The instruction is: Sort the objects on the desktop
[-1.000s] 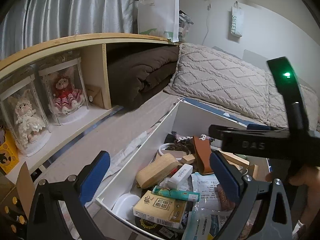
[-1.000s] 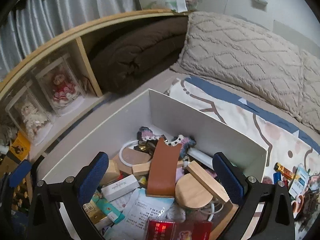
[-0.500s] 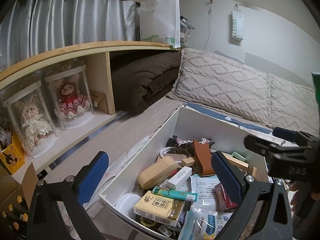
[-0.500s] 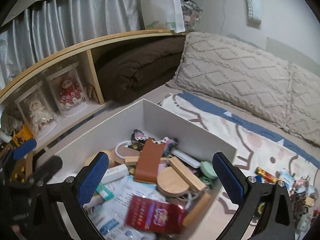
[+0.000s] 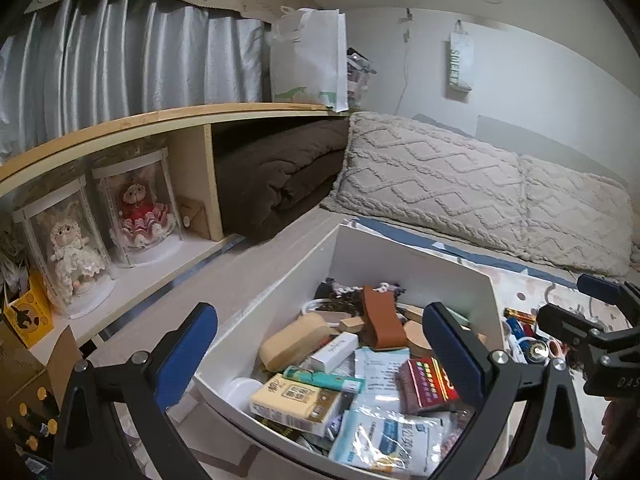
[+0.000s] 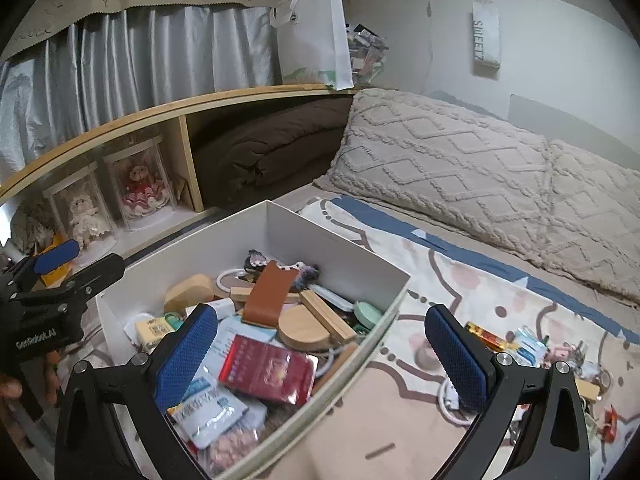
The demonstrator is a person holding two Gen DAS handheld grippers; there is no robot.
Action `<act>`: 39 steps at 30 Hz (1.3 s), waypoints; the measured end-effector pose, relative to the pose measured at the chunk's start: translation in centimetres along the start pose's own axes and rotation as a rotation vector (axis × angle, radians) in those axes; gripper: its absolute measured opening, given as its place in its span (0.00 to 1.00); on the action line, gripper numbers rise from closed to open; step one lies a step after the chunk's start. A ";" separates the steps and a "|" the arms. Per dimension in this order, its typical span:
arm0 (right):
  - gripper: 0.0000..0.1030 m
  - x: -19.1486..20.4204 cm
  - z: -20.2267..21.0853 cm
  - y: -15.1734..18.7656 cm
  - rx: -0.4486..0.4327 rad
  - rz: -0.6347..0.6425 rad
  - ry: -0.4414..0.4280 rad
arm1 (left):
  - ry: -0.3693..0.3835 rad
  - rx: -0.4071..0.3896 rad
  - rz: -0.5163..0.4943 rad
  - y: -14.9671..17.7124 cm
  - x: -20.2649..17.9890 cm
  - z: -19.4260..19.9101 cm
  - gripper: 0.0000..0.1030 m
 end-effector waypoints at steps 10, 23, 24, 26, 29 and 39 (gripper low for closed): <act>1.00 -0.6 3.1 2.7 -0.022 0.023 0.023 | 0.000 -0.014 0.003 1.4 0.5 2.2 1.00; 1.00 -0.2 6.2 5.4 -0.048 0.007 -0.003 | 0.041 -0.046 -0.042 2.8 -0.9 5.3 1.00; 1.00 -0.2 6.6 5.5 -0.052 0.007 -0.004 | 0.037 -0.043 -0.050 3.0 -1.1 5.4 1.00; 1.00 -0.2 7.1 5.6 -0.061 0.004 -0.002 | 0.042 -0.037 -0.063 3.5 -1.6 5.6 1.00; 1.00 -0.5 8.1 5.9 -0.071 -0.002 0.004 | 0.061 -0.024 -0.084 4.6 -2.4 6.0 1.00; 1.00 -1.2 11.2 7.9 -0.092 -0.016 0.020 | 0.098 -0.027 -0.077 6.6 -3.6 8.4 1.00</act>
Point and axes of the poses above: each gripper's, at about its wrist camera, not at the fingertips, and z roughly against the way its jaws point, x to its left, y to its underside, the point moved 10 cm from there along -z, roughly the way its jaws point, and after that the axes turned 4 degrees about -z, right-handed, at the moved point
